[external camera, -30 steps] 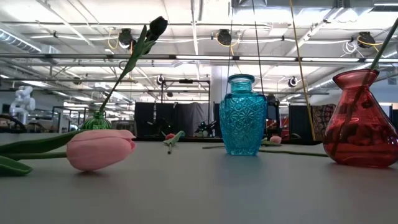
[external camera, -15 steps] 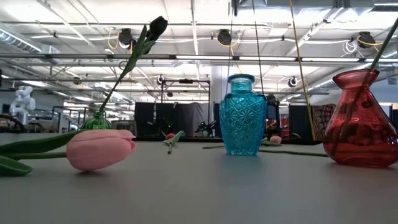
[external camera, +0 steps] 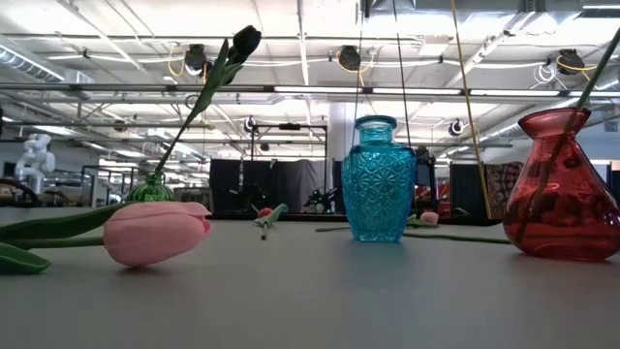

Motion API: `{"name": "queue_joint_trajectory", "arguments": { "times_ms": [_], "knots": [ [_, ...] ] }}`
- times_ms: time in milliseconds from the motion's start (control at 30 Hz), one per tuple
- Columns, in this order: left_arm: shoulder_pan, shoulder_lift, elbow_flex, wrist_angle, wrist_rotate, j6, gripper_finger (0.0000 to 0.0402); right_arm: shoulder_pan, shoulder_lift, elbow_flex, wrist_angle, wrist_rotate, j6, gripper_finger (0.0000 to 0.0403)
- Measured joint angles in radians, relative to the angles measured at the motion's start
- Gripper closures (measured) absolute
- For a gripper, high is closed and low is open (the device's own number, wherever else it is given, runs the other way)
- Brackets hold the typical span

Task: Sort flowers into vase by color
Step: Put the left red tulip into the blue vase

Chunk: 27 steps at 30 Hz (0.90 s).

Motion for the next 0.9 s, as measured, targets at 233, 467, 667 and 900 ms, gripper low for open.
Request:
{"name": "queue_joint_trajectory", "arguments": {
  "times_ms": [233,467,667,900],
  "knots": [
    [0.000,0.000,0.000,0.000,0.000,0.001,0.0402,0.000,0.000,0.000,0.003,0.000,0.000,0.0318],
    [0.000,0.000,0.000,-0.003,0.000,0.002,0.0401,0.000,0.000,0.000,0.003,-0.002,0.000,0.0393],
    [0.000,0.000,0.000,-0.007,0.000,0.003,0.0382,0.000,0.000,0.000,0.001,-0.002,0.000,0.0399],
    [0.000,-0.003,0.000,-0.041,-0.001,0.046,0.0348,0.000,0.000,0.000,0.001,0.007,-0.003,0.0401]
  ]
}}
